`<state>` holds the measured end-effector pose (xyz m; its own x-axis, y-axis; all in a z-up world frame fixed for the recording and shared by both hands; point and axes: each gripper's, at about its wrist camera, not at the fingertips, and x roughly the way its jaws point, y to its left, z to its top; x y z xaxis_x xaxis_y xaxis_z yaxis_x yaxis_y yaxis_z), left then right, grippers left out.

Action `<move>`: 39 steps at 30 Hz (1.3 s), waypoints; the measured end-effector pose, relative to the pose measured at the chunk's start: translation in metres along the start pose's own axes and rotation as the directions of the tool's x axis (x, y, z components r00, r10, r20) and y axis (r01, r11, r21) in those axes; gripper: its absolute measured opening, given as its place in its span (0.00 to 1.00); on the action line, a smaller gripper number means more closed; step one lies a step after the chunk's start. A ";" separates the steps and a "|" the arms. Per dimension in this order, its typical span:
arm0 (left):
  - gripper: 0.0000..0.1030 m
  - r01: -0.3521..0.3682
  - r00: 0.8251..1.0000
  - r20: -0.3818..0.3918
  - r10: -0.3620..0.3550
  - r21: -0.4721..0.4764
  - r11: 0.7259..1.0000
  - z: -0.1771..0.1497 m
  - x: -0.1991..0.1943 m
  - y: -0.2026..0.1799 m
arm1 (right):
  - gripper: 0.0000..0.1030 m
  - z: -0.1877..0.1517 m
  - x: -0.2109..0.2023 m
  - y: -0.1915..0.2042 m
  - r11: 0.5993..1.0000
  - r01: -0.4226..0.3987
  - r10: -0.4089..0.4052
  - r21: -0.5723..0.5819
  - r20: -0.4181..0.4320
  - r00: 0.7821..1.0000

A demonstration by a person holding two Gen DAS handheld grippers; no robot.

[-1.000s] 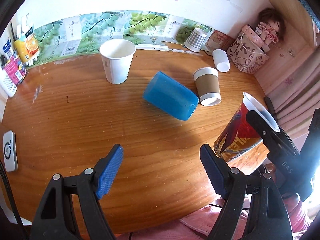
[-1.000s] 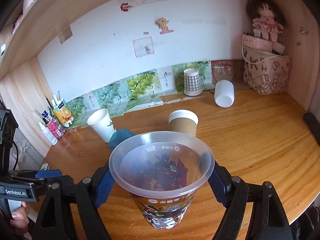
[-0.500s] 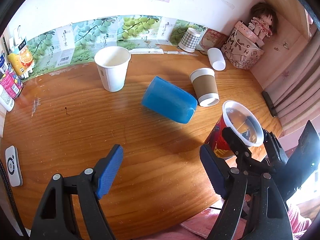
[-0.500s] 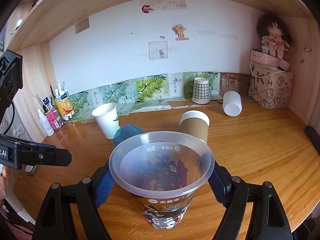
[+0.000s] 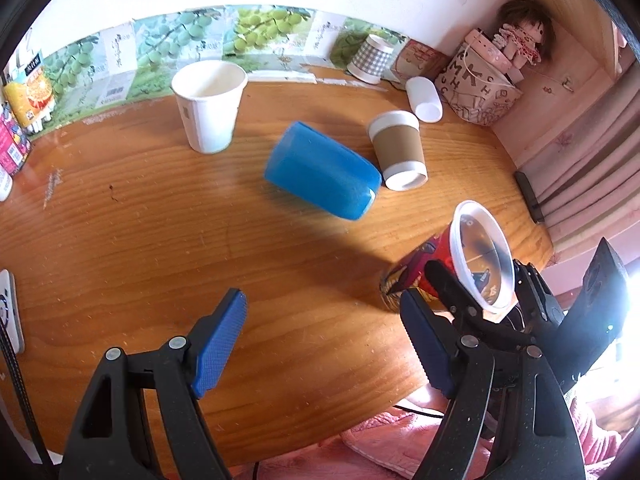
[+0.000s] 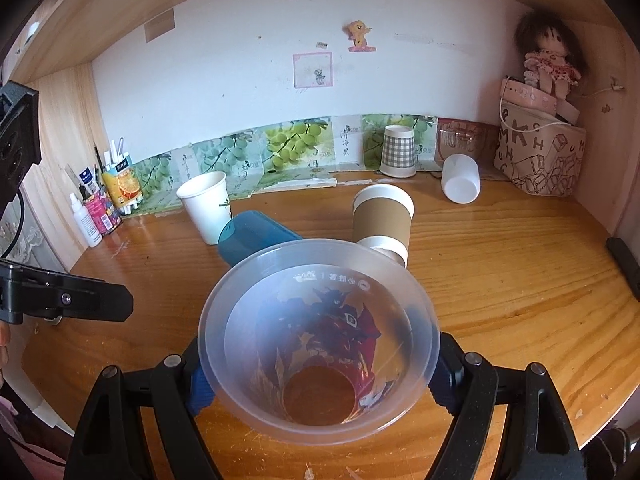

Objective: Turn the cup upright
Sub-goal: 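Carry the upright cup with the right gripper and lower it onto the desk, then open the right gripper and pull it back from the cup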

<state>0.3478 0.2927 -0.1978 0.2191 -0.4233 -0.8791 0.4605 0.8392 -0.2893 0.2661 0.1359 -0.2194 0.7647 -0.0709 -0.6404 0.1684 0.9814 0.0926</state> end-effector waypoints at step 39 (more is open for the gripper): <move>0.80 -0.218 0.958 0.141 0.250 -0.206 0.954 -0.094 -0.064 -0.133 | 0.84 0.009 -0.164 -0.103 0.996 -0.088 0.089 0.010 -0.113 0.990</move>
<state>0.1921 0.2405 -0.1389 0.4462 -0.2443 -0.8610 0.2144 0.9632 -0.1622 0.1283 0.0445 -0.1170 0.7012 0.0375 -0.7120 0.1061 0.9820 0.1562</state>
